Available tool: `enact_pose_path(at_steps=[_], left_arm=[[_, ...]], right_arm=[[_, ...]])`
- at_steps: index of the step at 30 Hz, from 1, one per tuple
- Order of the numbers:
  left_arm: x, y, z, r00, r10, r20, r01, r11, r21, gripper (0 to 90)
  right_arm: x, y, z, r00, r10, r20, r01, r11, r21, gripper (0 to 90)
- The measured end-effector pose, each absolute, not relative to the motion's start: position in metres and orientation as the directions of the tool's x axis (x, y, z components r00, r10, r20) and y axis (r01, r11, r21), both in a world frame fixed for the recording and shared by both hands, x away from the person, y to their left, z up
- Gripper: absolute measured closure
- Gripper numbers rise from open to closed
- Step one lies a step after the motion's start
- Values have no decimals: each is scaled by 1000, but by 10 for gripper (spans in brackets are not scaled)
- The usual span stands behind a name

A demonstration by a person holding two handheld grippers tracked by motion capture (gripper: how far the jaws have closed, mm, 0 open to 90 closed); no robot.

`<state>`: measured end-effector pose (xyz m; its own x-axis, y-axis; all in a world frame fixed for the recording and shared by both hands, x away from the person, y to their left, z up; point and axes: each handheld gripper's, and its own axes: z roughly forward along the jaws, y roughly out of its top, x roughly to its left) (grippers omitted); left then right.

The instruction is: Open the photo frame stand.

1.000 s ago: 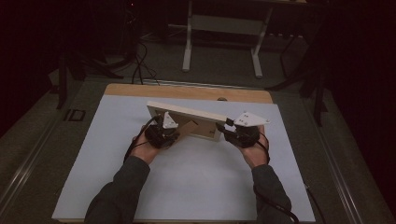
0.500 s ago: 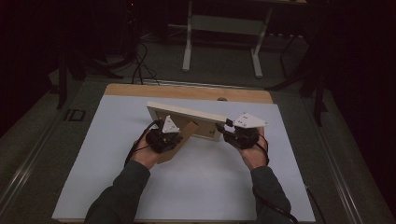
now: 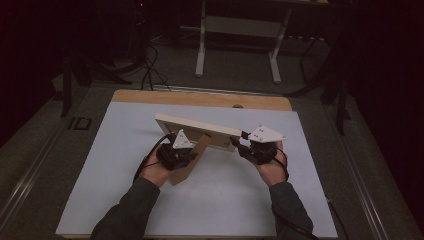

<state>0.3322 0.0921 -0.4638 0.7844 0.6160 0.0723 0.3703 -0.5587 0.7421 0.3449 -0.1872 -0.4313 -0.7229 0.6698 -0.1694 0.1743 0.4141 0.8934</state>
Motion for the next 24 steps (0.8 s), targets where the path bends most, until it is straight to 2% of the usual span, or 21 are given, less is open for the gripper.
enact_pose_path(at_steps=[8, 16, 24], left_arm=[[332, 94, -466, 790, 611, 47, 379, -547, 746, 712], [330, 99, -463, 789, 614, 26, 383, -525, 760, 615], [328, 117, -456, 774, 633, -20, 394, -457, 798, 604]], right_arm=[[344, -188, -433, -731, 664, -154, 180, 406, 896, 610], [344, -192, -438, -727, 675, -124, 214, 395, 894, 565], [343, -204, -448, -726, 682, -90, 252, 385, 888, 520]])
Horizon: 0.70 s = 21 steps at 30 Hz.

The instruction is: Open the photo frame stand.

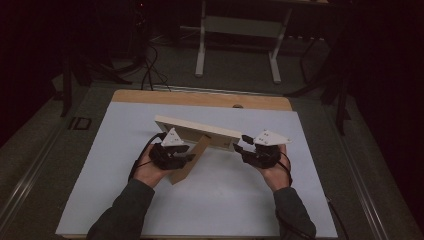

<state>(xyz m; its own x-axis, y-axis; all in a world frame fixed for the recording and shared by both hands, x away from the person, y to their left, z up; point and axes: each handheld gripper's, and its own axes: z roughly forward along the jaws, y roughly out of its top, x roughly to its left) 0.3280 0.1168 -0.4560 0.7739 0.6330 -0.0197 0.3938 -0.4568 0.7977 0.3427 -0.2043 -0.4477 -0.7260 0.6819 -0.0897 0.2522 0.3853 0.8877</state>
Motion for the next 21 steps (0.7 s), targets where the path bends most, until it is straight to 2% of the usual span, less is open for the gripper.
enact_pose_path(at_steps=[21], left_arm=[[333, 148, -455, 678, 735, -30, 445, -377, 813, 635]], right_arm=[[352, -229, -456, -687, 726, -29, 350, 366, 862, 646]])
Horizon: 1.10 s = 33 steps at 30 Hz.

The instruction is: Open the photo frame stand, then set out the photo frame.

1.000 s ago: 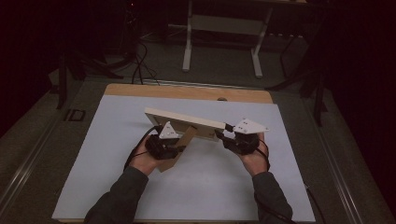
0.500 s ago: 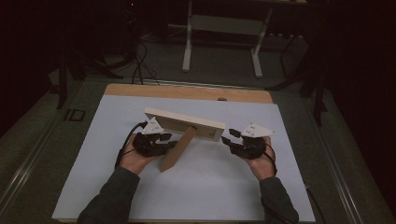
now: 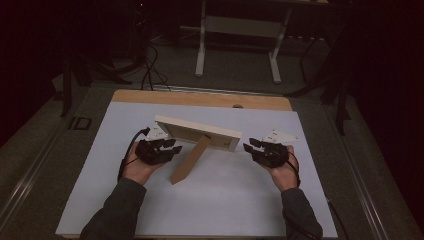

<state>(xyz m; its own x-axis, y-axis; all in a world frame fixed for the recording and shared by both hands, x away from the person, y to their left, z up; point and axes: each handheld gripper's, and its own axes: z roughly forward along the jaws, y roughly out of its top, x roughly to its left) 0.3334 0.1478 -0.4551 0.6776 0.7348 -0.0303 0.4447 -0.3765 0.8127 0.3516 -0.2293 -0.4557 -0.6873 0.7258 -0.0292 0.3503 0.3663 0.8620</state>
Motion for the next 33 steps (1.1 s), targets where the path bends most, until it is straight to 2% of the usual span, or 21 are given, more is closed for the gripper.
enact_pose_path(at_steps=[14, 17, 20, 21, 26, 33], left_arm=[[341, 164, -457, 606, 793, -69, 482, -296, 825, 613], [343, 165, -457, 594, 801, -78, 487, -281, 827, 624], [345, 165, -455, 583, 808, -82, 493, -272, 826, 675], [346, 165, -455, 579, 811, -83, 494, -268, 827, 706], [349, 165, -453, 556, 827, -83, 494, -249, 833, 887], [352, 161, -450, 560, 824, -92, 498, -246, 832, 900]], right_arm=[[363, -228, -457, -655, 756, 10, 389, 326, 862, 662], [367, -226, -455, -645, 763, 31, 397, 301, 867, 710], [370, -223, -453, -637, 770, 39, 399, 286, 871, 872], [371, -222, -452, -635, 771, 46, 401, 278, 873, 899], [376, -216, -449, -629, 774, 70, 415, 258, 872, 900], [381, -212, -449, -636, 765, 103, 426, 236, 873, 900]])
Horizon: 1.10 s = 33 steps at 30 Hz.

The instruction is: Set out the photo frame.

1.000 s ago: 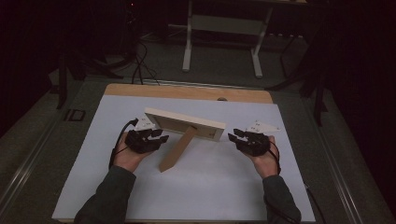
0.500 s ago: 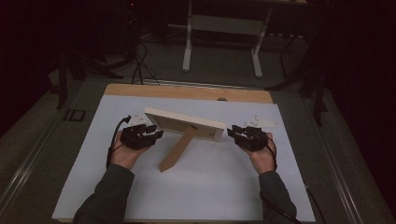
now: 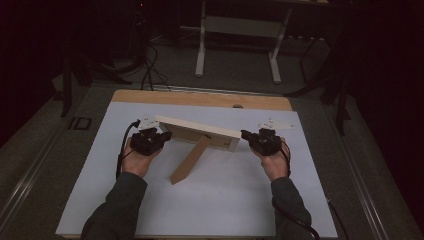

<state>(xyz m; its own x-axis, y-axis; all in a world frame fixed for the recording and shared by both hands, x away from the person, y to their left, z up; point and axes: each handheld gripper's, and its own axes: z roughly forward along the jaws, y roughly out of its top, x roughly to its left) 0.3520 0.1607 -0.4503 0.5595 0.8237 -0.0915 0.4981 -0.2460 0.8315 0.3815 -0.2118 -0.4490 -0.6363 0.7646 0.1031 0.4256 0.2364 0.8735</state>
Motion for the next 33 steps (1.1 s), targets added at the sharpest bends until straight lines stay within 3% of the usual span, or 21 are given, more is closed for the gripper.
enact_pose_path(at_steps=[33], left_arm=[[369, 134, -444, 564, 821, -88, 519, -269, 811, 900]], right_arm=[[387, -199, -445, -715, 685, 143, 429, 267, 863, 900]])
